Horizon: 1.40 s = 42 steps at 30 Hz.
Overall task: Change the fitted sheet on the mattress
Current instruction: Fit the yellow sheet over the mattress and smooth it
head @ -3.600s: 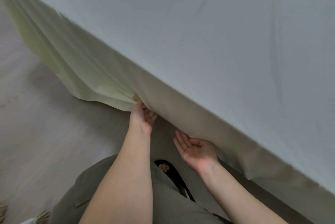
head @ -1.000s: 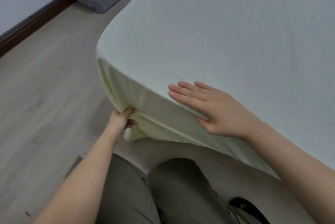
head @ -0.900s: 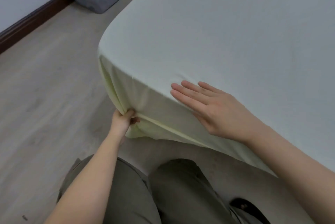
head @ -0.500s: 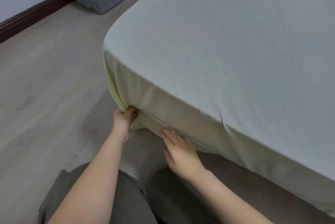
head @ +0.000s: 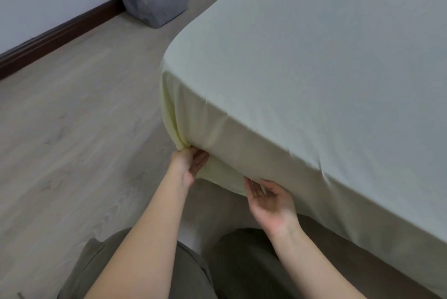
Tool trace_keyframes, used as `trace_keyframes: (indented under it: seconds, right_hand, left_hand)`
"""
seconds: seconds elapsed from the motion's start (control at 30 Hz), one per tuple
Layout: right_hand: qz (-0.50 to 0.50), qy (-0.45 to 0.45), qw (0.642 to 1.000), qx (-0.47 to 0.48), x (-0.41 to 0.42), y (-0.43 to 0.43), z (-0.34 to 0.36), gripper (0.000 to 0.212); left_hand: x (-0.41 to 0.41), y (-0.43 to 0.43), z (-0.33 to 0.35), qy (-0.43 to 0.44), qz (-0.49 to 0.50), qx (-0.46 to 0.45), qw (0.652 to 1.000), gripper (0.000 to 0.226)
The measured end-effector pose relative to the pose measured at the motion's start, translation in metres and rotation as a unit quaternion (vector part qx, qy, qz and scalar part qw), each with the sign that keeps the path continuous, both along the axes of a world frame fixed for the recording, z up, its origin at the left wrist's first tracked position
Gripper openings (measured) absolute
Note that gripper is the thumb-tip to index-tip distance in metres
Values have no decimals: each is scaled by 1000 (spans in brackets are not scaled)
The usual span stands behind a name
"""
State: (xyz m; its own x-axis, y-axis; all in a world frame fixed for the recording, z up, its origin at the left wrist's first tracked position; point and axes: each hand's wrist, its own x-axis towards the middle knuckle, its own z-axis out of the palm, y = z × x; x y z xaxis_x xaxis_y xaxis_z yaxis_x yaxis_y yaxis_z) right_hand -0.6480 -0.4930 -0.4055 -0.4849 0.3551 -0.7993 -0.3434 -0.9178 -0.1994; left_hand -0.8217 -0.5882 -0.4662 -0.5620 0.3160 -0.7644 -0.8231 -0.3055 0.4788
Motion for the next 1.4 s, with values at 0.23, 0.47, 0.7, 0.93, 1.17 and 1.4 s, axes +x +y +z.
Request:
trace_keyframes:
  seconds: [0.23, 0.47, 0.7, 0.93, 1.17, 1.4]
  right_hand:
    - [-22, -28, 998, -52, -8, 1, 2, 64]
    - [-67, -28, 992, -108, -23, 13, 17, 76]
    - [-69, -74, 985, -143, -29, 12, 14, 71]
    - [-59, -109, 984, -130, -32, 13, 14, 71]
    - [-54, -96, 986, -125, -30, 13, 12, 72]
    - [-58, -100, 986, -119, -27, 10, 14, 64]
  left_hand:
    - [5, -10, 14, -30, 0, 81, 996, 80]
    - [13, 0, 28, 18, -10, 189, 982, 64]
    - [3, 8, 23, 46, -160, -19, 986, 30]
    - [-12, -6, 4, 76, -46, -157, 984, 38]
    - [5, -4, -6, 151, -277, -274, 908, 36]
    - [17, 10, 17, -67, -35, 34, 997, 37]
